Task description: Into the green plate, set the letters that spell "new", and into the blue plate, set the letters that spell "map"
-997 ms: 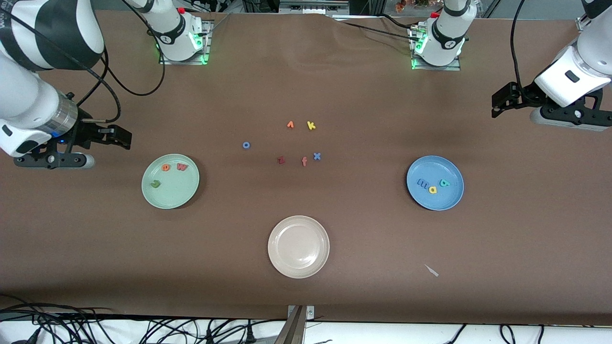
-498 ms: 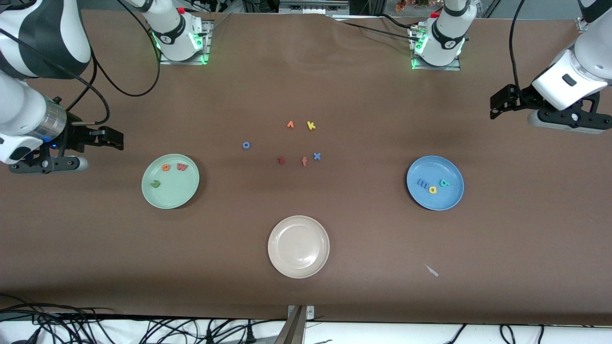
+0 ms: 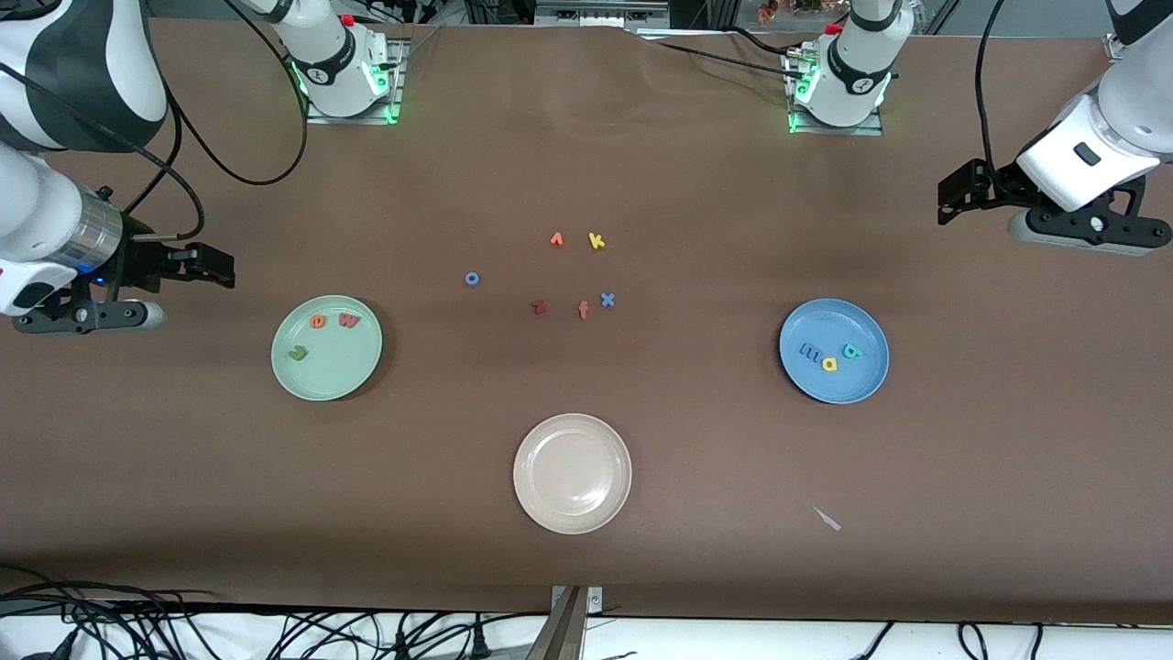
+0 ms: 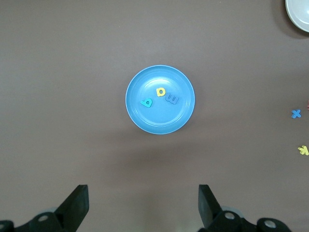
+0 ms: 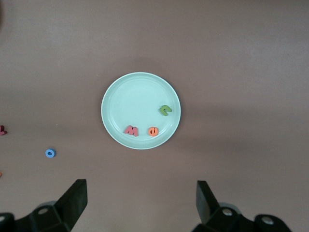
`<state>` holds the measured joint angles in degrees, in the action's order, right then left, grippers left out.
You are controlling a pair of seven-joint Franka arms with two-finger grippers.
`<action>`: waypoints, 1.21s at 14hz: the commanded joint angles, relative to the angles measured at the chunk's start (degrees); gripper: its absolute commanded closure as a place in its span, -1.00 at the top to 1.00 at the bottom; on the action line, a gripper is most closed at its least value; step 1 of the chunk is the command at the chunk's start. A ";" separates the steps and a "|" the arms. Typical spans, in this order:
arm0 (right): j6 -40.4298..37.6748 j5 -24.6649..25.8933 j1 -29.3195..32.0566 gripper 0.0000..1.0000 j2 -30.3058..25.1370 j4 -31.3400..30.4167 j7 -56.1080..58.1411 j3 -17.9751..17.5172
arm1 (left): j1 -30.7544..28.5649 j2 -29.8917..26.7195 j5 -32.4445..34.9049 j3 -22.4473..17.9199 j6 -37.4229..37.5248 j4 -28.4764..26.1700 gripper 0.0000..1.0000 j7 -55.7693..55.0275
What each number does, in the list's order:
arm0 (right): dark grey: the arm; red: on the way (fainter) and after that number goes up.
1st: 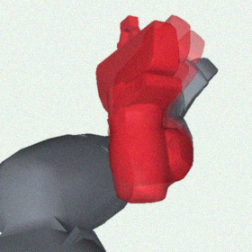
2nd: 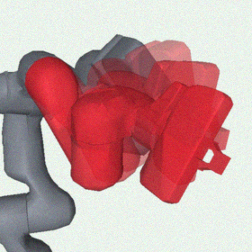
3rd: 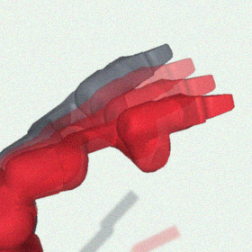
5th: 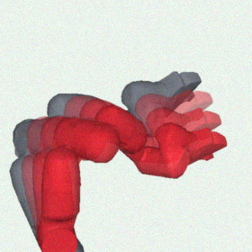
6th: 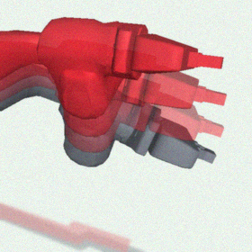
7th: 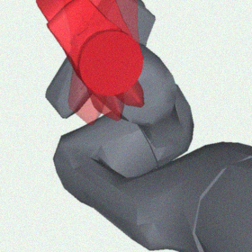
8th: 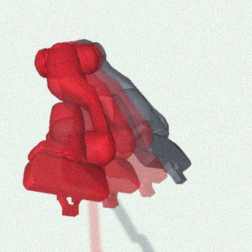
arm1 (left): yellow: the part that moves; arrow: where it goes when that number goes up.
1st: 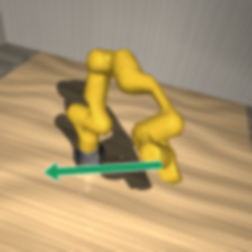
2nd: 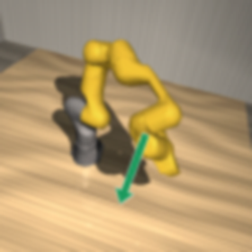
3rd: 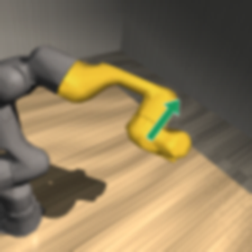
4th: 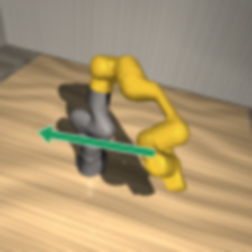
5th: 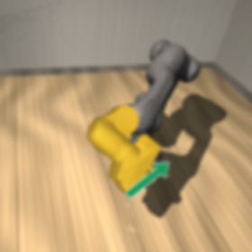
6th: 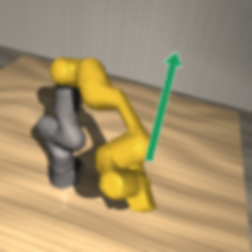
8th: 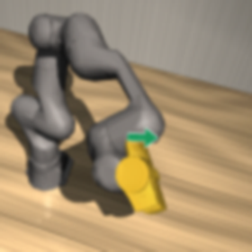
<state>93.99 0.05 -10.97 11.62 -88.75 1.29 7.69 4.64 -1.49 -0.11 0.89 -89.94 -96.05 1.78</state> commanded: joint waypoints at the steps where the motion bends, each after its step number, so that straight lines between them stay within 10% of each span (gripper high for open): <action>1: -0.48 -0.58 1.39 1.00 0.07 0.51 1.44 -0.92 | 0.28 1.05 -0.68 -0.10 1.52 2.10 1.00 -0.11; 17: -1.44 -1.54 1.57 1.00 -0.28 4.64 1.26 0.66 | 0.11 1.05 -0.68 -0.19 1.87 2.27 1.00 -0.03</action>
<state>93.56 -0.07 -9.87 11.42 -84.36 1.89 8.09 4.78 -1.41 -0.11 0.92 -89.65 -95.91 1.78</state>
